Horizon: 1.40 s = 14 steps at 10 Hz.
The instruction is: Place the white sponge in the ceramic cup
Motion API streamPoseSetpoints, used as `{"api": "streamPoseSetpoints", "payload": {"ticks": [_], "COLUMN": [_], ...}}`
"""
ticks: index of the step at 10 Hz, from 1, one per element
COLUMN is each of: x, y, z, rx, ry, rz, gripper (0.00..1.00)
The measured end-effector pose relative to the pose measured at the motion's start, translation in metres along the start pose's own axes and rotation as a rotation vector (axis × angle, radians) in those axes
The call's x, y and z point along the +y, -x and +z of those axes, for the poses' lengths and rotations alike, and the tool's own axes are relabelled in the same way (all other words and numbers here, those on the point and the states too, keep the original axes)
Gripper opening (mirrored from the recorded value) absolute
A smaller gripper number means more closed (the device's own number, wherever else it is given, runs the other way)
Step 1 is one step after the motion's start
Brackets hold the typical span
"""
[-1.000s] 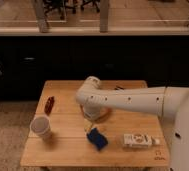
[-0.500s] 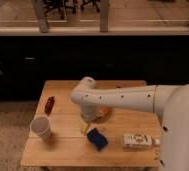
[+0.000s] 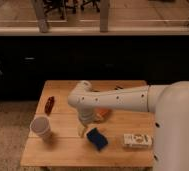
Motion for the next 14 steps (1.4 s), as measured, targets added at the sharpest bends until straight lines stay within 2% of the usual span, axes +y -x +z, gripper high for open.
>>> {"api": "streamPoseSetpoints", "payload": {"ticks": [3, 9, 14], "x": [0.001, 0.001, 0.003], "y": [0.002, 0.002, 0.006], "z": [0.013, 0.04, 0.047], "rx": [0.007, -0.02, -0.039], "ry": [-0.006, -0.044, -0.028], "rz": [0.03, 0.092, 0.153], "gripper": [0.8, 0.8, 0.8]}}
